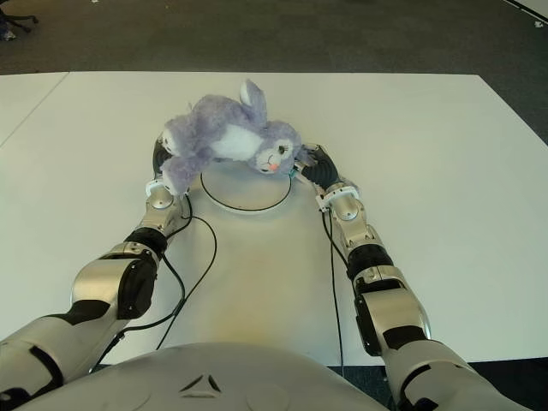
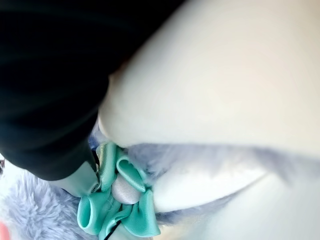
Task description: Put the doll into the plate.
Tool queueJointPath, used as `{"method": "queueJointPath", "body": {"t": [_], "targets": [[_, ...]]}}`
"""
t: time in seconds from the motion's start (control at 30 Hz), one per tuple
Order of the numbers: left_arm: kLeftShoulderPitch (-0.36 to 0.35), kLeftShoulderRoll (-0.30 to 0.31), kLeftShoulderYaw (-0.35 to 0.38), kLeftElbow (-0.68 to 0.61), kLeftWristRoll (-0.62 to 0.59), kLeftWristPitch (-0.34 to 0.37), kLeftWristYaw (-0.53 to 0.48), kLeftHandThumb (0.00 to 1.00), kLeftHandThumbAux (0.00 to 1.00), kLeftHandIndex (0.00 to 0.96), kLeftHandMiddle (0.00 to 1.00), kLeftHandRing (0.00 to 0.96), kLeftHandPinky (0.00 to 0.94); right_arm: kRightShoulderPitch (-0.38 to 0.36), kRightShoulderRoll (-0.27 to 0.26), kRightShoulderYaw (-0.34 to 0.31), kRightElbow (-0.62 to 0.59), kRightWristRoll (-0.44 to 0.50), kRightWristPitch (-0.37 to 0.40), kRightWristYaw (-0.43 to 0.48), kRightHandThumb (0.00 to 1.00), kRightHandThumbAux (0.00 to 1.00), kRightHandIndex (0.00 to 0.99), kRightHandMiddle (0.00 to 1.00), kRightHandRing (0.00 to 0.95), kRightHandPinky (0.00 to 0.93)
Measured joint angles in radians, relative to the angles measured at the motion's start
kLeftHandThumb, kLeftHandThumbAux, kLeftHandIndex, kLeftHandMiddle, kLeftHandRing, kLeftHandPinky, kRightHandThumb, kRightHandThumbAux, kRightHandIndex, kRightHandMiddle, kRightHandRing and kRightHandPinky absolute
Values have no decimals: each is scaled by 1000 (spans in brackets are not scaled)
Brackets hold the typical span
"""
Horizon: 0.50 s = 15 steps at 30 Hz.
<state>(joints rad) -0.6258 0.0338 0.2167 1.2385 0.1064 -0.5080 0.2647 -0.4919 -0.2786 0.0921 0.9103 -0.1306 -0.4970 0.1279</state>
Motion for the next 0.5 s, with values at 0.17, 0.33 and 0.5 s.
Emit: {"method": "queueJointPath", "body": {"t": [0.17,0.33,0.5], "targets": [[0,0,0,-1,0,0,0,223,911,247,350,381,414,13,-9,-14,-31,36,-41,64,684,726,436,861,864,845],[-1,0,0,-1,0,0,0,193,906,238,349,382,388,40,-13,-23,-71,55,-68,103,686,726,436,865,865,838],[0,0,0,-1,0,0,0,190,908,224,340,364,348,62,-14,-32,-83,62,-105,123,689,725,436,867,864,834]]}}
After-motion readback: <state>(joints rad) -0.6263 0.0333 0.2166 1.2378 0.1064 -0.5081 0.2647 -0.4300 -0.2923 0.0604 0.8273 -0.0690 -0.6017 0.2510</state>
